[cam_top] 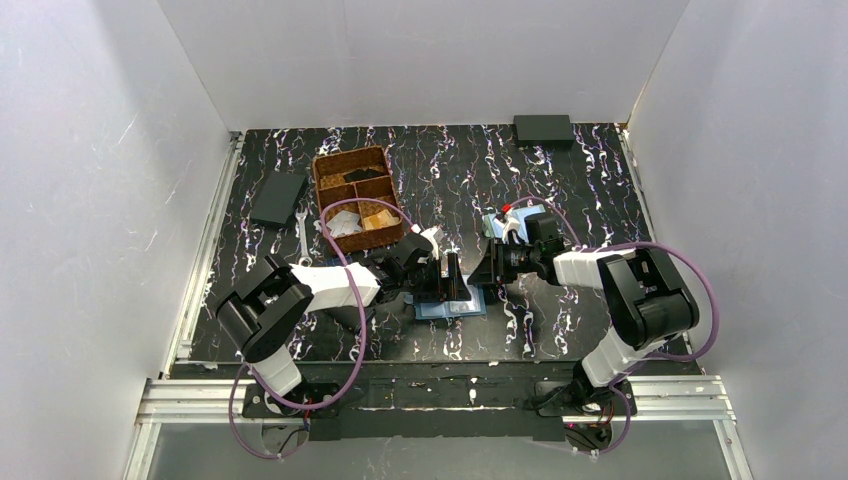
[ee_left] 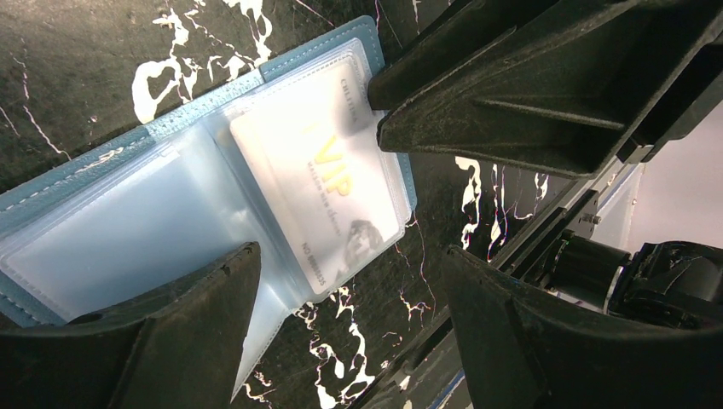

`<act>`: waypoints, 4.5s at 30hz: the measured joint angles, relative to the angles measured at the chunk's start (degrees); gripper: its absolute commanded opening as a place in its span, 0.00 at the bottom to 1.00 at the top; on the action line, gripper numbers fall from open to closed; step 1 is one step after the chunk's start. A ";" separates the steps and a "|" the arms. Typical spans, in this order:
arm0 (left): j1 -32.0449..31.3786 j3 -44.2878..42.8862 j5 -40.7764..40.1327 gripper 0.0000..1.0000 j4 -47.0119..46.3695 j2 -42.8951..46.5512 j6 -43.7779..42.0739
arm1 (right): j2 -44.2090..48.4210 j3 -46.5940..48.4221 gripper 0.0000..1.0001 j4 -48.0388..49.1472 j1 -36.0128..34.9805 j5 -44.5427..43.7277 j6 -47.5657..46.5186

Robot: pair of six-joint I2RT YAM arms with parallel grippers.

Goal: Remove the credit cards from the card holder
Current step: Remove the credit card from the card holder.

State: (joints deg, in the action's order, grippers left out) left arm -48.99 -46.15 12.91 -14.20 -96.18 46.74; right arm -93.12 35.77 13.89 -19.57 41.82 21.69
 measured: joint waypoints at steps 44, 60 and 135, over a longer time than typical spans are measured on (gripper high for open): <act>-0.76 1.29 1.05 0.76 -0.20 0.96 0.81 | -3.23 -0.28 0.55 14.75 -4.98 13.44 12.59; -1.05 5.55 0.15 0.66 -0.26 4.74 1.97 | -3.91 2.23 0.58 13.09 -7.56 15.37 10.58; 9.68 -5.62 3.87 0.14 18.67 1.88 -12.00 | 0.26 3.87 0.57 -4.00 -2.93 19.50 -5.95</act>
State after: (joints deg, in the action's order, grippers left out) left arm -39.31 -51.77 16.78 4.47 -94.30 34.74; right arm -92.86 39.64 9.89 -22.50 61.32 15.75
